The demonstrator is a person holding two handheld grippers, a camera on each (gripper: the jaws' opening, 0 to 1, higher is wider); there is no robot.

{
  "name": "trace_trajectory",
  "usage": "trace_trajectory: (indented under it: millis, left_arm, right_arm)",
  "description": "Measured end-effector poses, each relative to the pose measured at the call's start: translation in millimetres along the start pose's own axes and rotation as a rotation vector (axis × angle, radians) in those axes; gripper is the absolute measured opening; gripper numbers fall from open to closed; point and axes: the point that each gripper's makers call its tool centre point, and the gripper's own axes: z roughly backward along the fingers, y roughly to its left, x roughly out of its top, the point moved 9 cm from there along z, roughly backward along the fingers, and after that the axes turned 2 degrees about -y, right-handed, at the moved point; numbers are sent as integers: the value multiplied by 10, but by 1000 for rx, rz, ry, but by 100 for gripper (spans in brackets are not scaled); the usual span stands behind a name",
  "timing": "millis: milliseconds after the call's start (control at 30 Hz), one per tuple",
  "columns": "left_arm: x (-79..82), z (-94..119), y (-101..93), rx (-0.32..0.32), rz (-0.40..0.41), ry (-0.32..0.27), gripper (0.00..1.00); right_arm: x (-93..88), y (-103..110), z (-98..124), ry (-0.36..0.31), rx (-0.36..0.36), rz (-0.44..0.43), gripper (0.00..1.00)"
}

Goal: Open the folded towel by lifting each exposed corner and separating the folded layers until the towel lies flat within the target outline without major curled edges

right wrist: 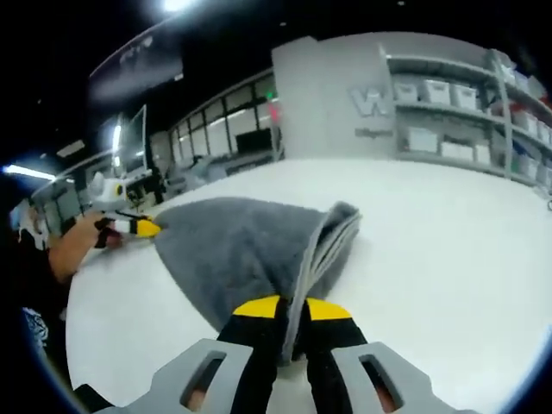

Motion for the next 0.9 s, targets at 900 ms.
trace_trajectory:
  millis: [900]
  left_arm:
    - [96,-107,104,-16,89,-89,9]
  right_arm:
    - [-49,207,66,-19,17,89,1]
